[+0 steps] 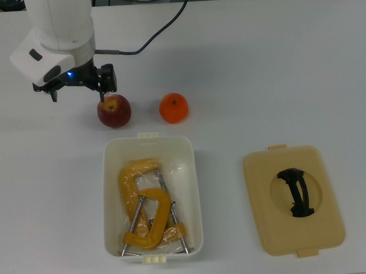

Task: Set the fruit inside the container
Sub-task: 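Lower the gripper over the red apple and close on it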

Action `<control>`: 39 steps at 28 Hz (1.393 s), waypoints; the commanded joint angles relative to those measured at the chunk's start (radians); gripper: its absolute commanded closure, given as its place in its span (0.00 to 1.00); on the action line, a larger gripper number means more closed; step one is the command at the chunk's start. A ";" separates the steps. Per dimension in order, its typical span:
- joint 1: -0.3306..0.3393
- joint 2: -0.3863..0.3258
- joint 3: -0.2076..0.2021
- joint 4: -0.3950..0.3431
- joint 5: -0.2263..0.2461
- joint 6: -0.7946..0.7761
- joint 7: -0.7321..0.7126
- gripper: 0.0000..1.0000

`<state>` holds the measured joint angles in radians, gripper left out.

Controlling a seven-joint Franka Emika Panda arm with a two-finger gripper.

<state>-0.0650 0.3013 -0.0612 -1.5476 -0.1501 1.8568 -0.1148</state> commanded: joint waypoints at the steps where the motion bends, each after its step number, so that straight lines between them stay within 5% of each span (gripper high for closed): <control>1: -0.004 -0.022 0.003 -0.012 -0.020 -0.036 -0.002 0.00; 10: -0.004 -0.079 0.006 -0.104 -0.005 0.010 -0.017 0.00; 20: 0.017 -0.217 0.023 -0.393 0.012 0.254 -0.017 0.00; 29: 0.024 -0.205 0.057 -0.480 0.014 0.370 -0.017 0.00; 39: 0.036 -0.123 0.063 -0.474 -0.017 0.381 -0.017 0.00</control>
<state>-0.0329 0.1592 0.0053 -2.0109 -0.1508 2.2098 -0.1148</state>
